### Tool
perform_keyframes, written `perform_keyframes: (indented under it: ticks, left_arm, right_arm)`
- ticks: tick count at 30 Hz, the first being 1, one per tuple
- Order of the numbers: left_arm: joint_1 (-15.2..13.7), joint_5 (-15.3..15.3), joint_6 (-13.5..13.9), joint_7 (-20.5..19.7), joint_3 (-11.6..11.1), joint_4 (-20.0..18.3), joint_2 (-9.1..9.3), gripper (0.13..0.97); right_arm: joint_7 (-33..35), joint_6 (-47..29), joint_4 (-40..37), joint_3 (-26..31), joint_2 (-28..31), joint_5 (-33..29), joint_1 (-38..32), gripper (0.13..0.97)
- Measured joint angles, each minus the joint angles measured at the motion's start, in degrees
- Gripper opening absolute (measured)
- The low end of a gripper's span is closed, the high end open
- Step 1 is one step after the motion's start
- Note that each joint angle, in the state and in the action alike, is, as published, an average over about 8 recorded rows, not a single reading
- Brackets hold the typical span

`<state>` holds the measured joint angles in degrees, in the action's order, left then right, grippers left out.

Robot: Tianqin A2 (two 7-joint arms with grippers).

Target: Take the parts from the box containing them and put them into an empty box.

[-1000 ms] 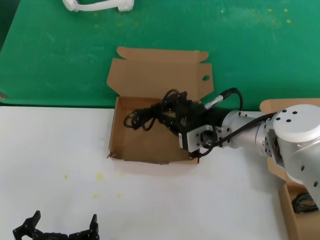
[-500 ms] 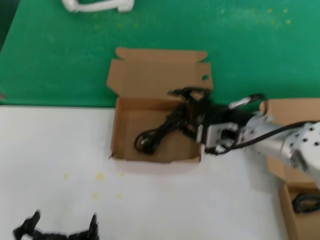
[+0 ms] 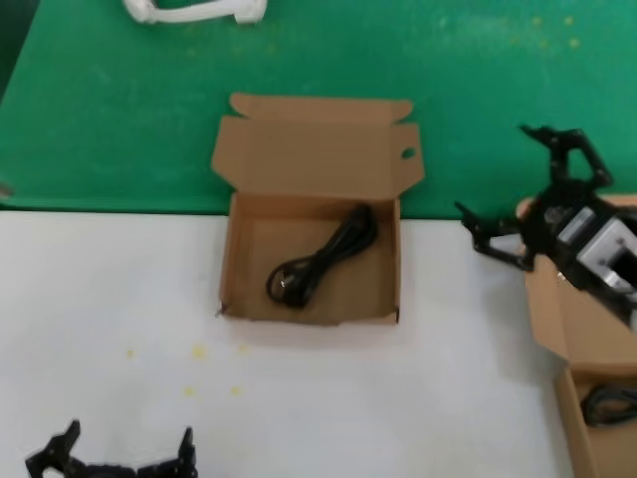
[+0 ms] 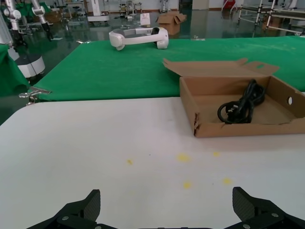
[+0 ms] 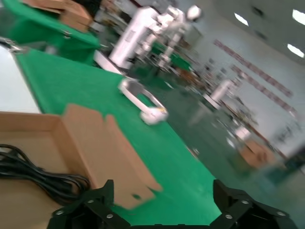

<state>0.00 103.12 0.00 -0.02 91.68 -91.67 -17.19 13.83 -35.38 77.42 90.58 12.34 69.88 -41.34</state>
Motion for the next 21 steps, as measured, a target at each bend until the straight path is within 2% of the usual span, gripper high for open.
perform_keyframes:
  ticks: [3, 5, 11, 21]
  left_arm:
    - [0.0, 0.0, 0.0, 0.0, 0.0, 0.0, 0.0, 0.966]
    - [0.0, 0.0, 0.0, 0.0, 0.0, 0.0, 0.0, 0.966]
    - [0.0, 0.0, 0.0, 0.0, 0.0, 0.0, 0.0, 0.966]
    - [0.0, 0.0, 0.0, 0.0, 0.0, 0.0, 0.0, 0.966]
  right_arm:
    - [-3.2, -0.2, 3.0, -3.2, -0.5, -2.1, 2.4, 0.626]
    - [-4.1, -0.2, 3.8, -4.0, -0.7, -2.6, 3.1, 0.671]
    - [-4.6, 1.0, 4.4, -4.0, -0.5, -1.4, 4.6, 0.805]
    - [-5.7, 5.3, 5.6, -3.4, 0.1, 2.9, 9.2, 0.917]
